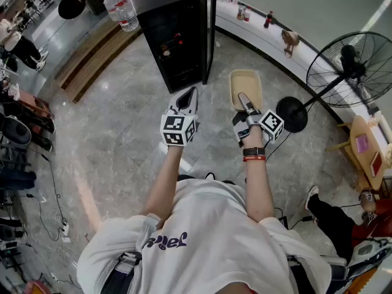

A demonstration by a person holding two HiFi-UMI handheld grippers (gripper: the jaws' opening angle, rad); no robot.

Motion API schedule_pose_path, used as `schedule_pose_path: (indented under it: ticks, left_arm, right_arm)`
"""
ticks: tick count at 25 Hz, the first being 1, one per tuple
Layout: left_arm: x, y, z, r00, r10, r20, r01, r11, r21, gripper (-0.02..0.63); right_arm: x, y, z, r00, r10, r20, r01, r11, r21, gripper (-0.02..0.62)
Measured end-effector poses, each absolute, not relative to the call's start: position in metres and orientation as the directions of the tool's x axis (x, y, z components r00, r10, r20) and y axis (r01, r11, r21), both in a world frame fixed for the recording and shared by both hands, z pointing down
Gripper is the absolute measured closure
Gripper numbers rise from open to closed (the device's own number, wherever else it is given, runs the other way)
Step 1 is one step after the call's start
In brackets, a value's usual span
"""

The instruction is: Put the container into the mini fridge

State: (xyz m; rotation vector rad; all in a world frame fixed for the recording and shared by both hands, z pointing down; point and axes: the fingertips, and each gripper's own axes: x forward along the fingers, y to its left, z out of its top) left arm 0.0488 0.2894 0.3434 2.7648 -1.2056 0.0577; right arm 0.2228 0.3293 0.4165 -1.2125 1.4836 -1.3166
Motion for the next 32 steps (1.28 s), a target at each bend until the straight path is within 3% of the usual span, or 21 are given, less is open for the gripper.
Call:
schedule_pose_path:
  ticks: [18,32]
  left_arm:
    - [0.073,0.276,0.376,0.670,-0.729,0.140,-0.743,-0.656,0.136,0.584]
    - [0.066,0.152,0.381,0.630,-0.769,0.105,-0.772,-0.606,0.191,0.584]
  right_arm:
    - [0.242,0.316,0.448,-0.219,-0.975,0.029,-0.055,-0.017,-0.998,0.399]
    - [0.234,0.184,0.457,-0.277,-0.960,0.045,-0.026,-0.040,-0.999,0.396]
